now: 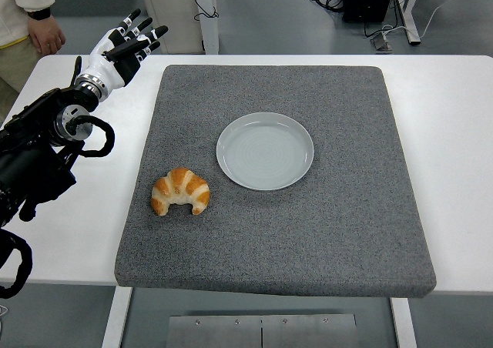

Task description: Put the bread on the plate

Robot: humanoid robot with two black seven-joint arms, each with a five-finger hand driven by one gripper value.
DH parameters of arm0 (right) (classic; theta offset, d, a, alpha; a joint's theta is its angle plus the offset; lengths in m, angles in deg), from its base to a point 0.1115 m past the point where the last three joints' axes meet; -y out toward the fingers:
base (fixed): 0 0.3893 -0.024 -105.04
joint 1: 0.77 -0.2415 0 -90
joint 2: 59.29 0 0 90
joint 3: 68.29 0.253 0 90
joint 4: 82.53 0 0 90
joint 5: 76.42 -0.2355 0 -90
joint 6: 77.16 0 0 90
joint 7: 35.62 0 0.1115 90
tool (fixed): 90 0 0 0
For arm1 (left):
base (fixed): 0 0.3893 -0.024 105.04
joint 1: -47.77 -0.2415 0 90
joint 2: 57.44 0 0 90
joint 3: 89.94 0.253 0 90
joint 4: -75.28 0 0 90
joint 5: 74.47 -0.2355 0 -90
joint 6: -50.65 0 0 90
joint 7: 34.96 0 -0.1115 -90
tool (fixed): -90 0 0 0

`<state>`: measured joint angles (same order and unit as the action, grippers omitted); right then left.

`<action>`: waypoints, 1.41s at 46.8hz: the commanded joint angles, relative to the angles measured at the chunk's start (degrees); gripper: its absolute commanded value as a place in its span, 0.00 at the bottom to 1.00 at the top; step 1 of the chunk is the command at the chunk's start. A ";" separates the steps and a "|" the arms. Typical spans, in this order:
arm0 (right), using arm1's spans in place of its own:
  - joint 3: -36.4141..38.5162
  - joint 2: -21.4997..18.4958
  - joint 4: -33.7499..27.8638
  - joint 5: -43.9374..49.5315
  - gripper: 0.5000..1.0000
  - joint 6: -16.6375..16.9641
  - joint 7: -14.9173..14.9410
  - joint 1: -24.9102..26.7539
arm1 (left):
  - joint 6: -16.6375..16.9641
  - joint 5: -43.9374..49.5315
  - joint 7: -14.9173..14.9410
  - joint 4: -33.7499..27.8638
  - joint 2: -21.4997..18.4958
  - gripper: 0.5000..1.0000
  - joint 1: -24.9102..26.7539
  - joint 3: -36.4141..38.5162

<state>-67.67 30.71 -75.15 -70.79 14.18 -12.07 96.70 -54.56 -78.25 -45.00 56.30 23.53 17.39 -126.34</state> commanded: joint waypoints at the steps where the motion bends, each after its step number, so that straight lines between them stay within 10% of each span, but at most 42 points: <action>1: 0.00 0.00 0.00 0.00 1.00 -0.03 0.00 0.00 | 0.00 0.00 0.02 0.00 0.15 0.95 0.05 0.01; 48: 0.00 0.00 0.00 0.00 1.00 -0.03 0.00 0.00 | 0.09 0.79 0.02 -0.43 0.06 0.95 0.93 -0.08; 66: 0.00 0.00 0.00 0.00 1.00 0.06 0.00 0.00 | 0.44 -0.09 0.37 -13.43 -5.73 0.95 0.14 2.73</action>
<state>-67.67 30.71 -75.15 -70.79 14.15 -12.07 96.70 -54.42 -77.98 -44.56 45.95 19.22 17.78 -124.56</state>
